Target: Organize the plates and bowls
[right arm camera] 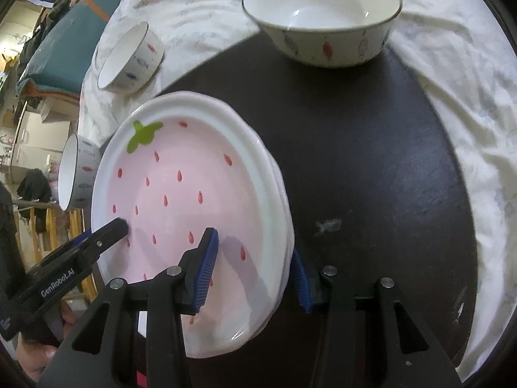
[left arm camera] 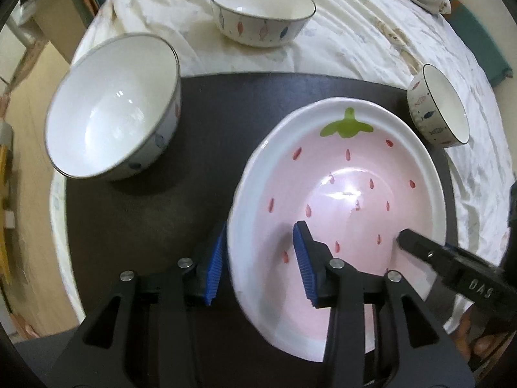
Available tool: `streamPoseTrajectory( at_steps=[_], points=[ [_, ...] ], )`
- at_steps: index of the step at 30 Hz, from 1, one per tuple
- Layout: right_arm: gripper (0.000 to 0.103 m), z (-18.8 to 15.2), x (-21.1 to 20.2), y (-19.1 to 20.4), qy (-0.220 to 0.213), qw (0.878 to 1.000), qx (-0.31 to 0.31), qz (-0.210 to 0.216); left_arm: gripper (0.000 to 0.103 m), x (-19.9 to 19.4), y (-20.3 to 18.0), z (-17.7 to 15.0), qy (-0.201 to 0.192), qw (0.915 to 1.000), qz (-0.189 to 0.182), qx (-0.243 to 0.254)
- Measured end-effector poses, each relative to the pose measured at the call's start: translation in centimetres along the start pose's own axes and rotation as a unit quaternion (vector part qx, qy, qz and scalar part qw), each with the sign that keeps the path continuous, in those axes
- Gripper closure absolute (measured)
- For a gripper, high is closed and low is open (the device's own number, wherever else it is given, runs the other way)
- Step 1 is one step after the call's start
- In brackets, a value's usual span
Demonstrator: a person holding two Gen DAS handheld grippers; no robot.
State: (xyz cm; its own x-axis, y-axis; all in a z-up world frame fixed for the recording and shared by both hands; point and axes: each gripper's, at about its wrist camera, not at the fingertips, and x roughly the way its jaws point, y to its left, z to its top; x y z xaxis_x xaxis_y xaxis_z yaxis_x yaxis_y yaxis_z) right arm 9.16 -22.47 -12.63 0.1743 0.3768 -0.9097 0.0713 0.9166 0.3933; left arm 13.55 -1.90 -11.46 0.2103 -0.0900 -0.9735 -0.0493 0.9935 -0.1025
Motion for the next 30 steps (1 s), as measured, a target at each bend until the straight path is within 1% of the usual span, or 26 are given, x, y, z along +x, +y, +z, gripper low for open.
streamPoseTrajectory(
  at_steps=[2,4,5,9,12,15,17,18,19,22,23,25,26,28,30],
  points=[
    [0.057,0.0,-0.8,0.3,-0.019,1.000,-0.009,-0.011,0.065,-0.3,0.1,0.0,-0.013,0.9996,0.027,0.004],
    [0.057,0.2,-1.9,0.7,-0.047,0.998,-0.018,-0.026,0.065,-1.2,1.8,-0.6,-0.020,0.9993,0.031,0.001],
    [0.057,0.2,-2.2,0.8,-0.055,0.998,-0.018,-0.027,0.065,-1.5,2.0,-0.8,-0.026,0.9992,0.030,0.002],
    [0.056,0.3,-3.7,1.0,-0.079,0.997,-0.011,-0.003,0.065,-3.0,2.2,-1.2,-0.054,0.9977,0.038,0.014],
    [0.056,0.3,-4.9,1.6,-0.102,0.995,-0.020,0.001,0.065,-4.5,1.9,-1.4,-0.078,0.9959,0.039,0.022],
    [0.036,0.1,-5.6,1.8,-0.118,0.993,-0.025,0.005,0.064,-5.8,1.4,-1.6,-0.103,0.9931,0.043,0.035],
    [0.036,-0.1,-6.1,2.1,-0.128,0.991,-0.031,0.006,0.056,-6.4,1.2,-1.6,-0.118,0.9912,0.045,0.038],
    [0.034,-0.2,-6.3,2.2,-0.131,0.991,-0.032,0.003,0.044,-6.8,1.2,-1.6,-0.125,0.9902,0.047,0.038],
    [0.026,-0.2,-6.4,2.3,-0.135,0.990,-0.032,0.003,0.037,-7.2,1.3,-1.8,-0.133,0.9891,0.050,0.038],
    [0.011,-0.6,-7.2,2.5,-0.152,0.988,-0.037,0.001,0.032,-7.7,1.2,-2.0,-0.146,0.9869,0.054,0.042],
    [0.009,-0.6,-7.3,2.6,-0.155,0.987,-0.039,0.000,0.030,-7.7,1.3,-2.1,-0.146,0.9868,0.055,0.043],
    [0.000,-0.8,-7.7,2.7,-0.161,0.986,-0.042,-0.004,0.013,-8.0,1.6,-2.2,-0.152,0.9865,0.048,0.038],
    [0.000,-0.9,-8.0,2.8,-0.169,0.985,-0.042,-0.009,0.010,-8.1,1.8,-2.2,-0.155,0.9863,0.046,0.034],
    [0.000,-1.2,-8.4,2.9,-0.181,0.982,-0.045,-0.014,0.000,-8.5,2.2,-2.3,-0.162,0.9857,0.038,0.023],
    [0.000,-1.4,-8.8,3.0,-0.190,0.980,-0.048,-0.016,0.000,-9.3,2.7,-2.4,-0.180,0.9830,0.033,0.012]
  ],
)
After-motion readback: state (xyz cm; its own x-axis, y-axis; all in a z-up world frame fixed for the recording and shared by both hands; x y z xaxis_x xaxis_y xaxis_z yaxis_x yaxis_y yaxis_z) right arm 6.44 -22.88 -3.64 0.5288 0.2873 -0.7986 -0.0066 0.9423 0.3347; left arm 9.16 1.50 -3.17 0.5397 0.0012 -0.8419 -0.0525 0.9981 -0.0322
